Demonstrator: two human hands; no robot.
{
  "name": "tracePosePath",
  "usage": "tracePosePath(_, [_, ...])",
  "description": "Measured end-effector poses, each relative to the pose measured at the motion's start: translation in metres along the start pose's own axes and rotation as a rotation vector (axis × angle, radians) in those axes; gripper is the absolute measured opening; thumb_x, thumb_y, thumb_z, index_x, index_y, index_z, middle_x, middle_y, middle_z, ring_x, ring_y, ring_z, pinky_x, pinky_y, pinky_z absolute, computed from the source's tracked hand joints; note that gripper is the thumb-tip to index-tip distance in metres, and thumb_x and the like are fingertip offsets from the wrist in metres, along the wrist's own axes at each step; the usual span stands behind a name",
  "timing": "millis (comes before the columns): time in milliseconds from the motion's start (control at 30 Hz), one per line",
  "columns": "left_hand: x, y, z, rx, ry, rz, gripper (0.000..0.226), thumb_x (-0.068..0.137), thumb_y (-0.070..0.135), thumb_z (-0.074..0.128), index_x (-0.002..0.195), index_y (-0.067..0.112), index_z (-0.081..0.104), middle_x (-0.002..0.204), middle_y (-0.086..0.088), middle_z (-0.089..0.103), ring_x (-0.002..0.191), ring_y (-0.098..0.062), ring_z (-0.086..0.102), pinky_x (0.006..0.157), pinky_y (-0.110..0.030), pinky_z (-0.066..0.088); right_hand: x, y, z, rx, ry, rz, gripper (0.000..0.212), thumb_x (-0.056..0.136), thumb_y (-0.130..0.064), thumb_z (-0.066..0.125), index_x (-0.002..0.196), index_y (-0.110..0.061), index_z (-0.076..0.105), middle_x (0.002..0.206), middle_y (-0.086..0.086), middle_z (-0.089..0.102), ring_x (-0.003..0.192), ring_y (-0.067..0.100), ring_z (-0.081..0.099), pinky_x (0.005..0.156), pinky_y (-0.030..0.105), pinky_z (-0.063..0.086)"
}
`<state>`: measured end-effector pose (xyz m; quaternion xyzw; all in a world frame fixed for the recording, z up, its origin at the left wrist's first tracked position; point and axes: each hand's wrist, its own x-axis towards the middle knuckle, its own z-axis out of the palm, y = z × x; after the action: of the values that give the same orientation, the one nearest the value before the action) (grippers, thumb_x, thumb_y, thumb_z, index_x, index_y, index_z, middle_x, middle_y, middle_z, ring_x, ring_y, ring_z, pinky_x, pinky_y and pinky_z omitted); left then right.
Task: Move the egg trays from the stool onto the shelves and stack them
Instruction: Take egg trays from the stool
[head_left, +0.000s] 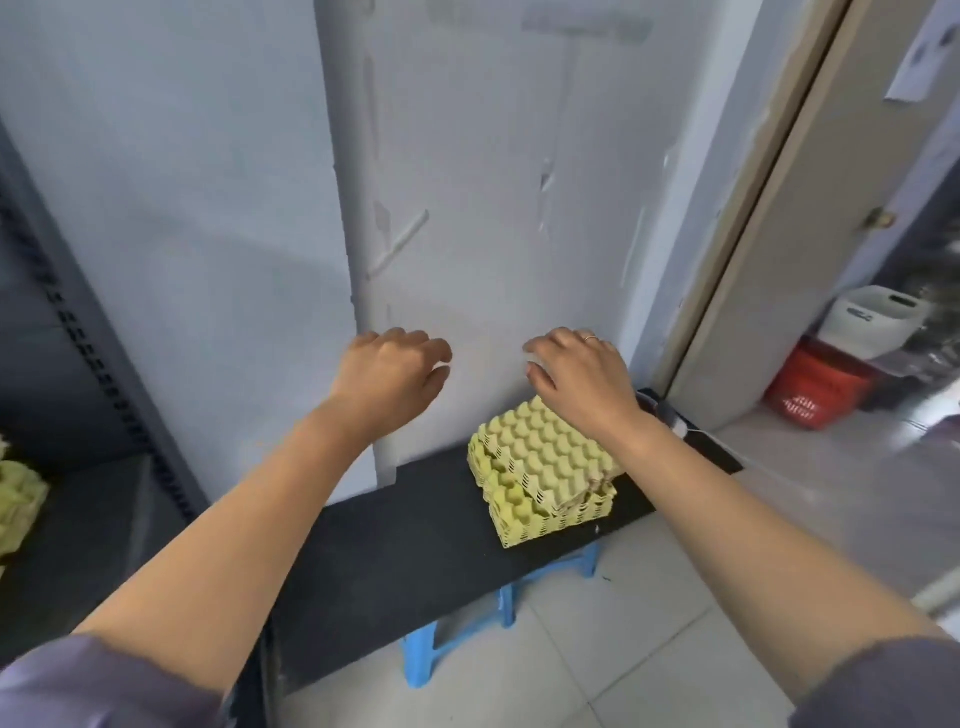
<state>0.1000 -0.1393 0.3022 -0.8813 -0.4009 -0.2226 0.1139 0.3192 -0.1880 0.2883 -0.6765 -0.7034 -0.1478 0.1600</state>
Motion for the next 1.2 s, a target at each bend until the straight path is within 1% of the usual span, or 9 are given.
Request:
tracePosePath(67, [0.017,0.013,0.031,-0.014,-0.067,0.002,0.031,0.097,0.031,0.039,0.120,0.022,0.058,0.111,0.000,0.064,0.106,-0.025,0.056,0.083,-0.032,0.039,-0.002,0.030,0.021,-0.017,-0.053,0.037,0.035,0.098,-0.032,0.042,0.129,-0.021,0.057,0.126,0.002,0.058,0.118,0.027,0.050,0.093,0.040,0.041])
tracePosePath(233, [0.069,0.028,0.113,-0.038,-0.151,0.032,0.031,0.097,0.032,0.038,0.119,0.022,0.058,0.109,0.000,0.064,0.105,-0.024,0.057,0.085,-0.033,0.040,0.013,0.088,0.070,-0.072,-0.150,0.097,0.034,0.098,-0.033,0.042,0.123,-0.019,0.059,0.118,0.003,0.061,0.111,0.028,0.053,0.088,0.039,0.045])
tracePosePath(400, [0.118,0.036,0.181,-0.084,-0.248,0.064,0.033,0.098,0.032,0.034,0.119,0.023,0.057,0.110,0.003,0.063,0.104,-0.022,0.057,0.082,-0.031,0.040,0.036,0.138,0.116,-0.087,-0.249,0.126,0.032,0.098,-0.032,0.042,0.120,-0.020,0.061,0.117,0.003,0.061,0.109,0.027,0.056,0.084,0.040,0.047])
tracePosePath(600, [0.147,0.053,0.247,-0.123,-0.437,0.046,0.033,0.098,0.035,0.034,0.123,0.027,0.054,0.120,0.006,0.058,0.112,-0.018,0.054,0.086,-0.030,0.038,0.048,0.197,0.169,-0.060,-0.389,0.200,0.034,0.098,-0.035,0.040,0.126,-0.024,0.057,0.120,0.001,0.060,0.109,0.023,0.055,0.084,0.039,0.049])
tracePosePath(733, [0.156,0.066,0.286,-0.128,-0.523,-0.004,0.033,0.098,0.034,0.034,0.125,0.028,0.054,0.120,0.007,0.060,0.109,-0.018,0.056,0.085,-0.029,0.038,0.048,0.233,0.202,-0.046,-0.471,0.206,0.035,0.099,-0.035,0.040,0.128,-0.024,0.054,0.118,0.001,0.059,0.110,0.024,0.055,0.083,0.039,0.050])
tracePosePath(833, [0.162,0.080,0.308,-0.131,-0.546,-0.060,0.032,0.098,0.033,0.036,0.123,0.028,0.055,0.115,0.007,0.063,0.108,-0.018,0.057,0.085,-0.029,0.038,0.048,0.259,0.224,-0.037,-0.504,0.175,0.034,0.099,-0.035,0.040,0.128,-0.023,0.054,0.119,0.001,0.058,0.110,0.024,0.055,0.084,0.038,0.050])
tracePosePath(900, [0.164,0.093,0.325,-0.130,-0.565,-0.115,0.033,0.098,0.033,0.036,0.125,0.028,0.054,0.116,0.007,0.063,0.109,-0.017,0.056,0.087,-0.030,0.039,0.047,0.278,0.238,-0.010,-0.518,0.149,0.035,0.099,-0.035,0.041,0.130,-0.024,0.052,0.121,0.002,0.058,0.111,0.025,0.055,0.084,0.039,0.051])
tracePosePath(1067, [0.155,0.127,0.373,-0.133,-0.634,-0.347,0.038,0.097,0.034,0.038,0.134,0.028,0.046,0.128,0.004,0.055,0.117,-0.020,0.050,0.091,-0.032,0.037,0.044,0.314,0.278,0.024,-0.563,0.096,0.037,0.098,-0.032,0.041,0.133,-0.022,0.048,0.122,0.005,0.056,0.112,0.027,0.053,0.083,0.040,0.049])
tracePosePath(1200, [0.144,0.145,0.416,-0.139,-0.654,-0.532,0.049,0.096,0.033,0.041,0.143,0.023,0.035,0.141,0.000,0.043,0.127,-0.023,0.041,0.099,-0.037,0.035,0.039,0.338,0.318,0.059,-0.624,0.132,0.044,0.098,-0.029,0.043,0.140,-0.020,0.042,0.128,0.009,0.052,0.116,0.030,0.050,0.087,0.042,0.047])
